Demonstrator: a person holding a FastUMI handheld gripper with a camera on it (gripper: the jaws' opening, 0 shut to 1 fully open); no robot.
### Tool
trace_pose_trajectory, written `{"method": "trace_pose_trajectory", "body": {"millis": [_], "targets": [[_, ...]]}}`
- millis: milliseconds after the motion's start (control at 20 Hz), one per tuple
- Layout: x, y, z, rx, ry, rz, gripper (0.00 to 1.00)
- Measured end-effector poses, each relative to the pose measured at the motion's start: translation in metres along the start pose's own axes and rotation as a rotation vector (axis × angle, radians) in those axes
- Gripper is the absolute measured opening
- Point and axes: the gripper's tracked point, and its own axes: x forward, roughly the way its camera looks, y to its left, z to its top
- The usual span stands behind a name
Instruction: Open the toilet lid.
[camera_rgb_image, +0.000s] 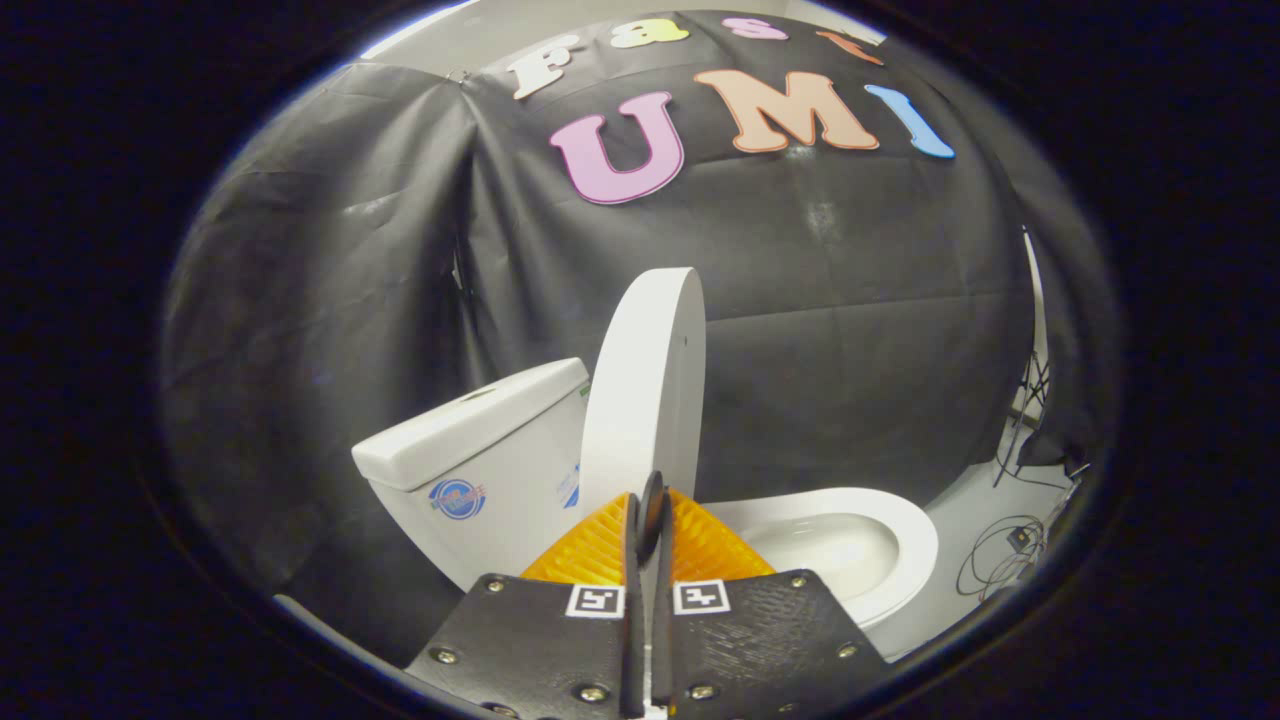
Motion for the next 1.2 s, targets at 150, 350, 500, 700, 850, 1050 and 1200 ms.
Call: {"method": "trace_pose_trajectory", "body": {"millis": [150,350,500,700,850,1050,1200], "targets": [[0.000,0.005,-0.001,-0.001,-0.002,0.008,0.04],[0.001,0.010,0.000,-0.013,-0.004,0.016,0.04],[0.003,0.016,0.001,-0.031,-0.007,0.023,0.04],[0.004,0.026,0.000,-0.051,-0.013,0.031,0.04],[0.009,0.029,0.000,-0.051,-0.015,0.038,0.04],[0.009,0.037,0.000,-0.051,-0.018,0.050,0.04],[0.010,0.038,0.000,-0.072,-0.020,0.054,0.04]]}}
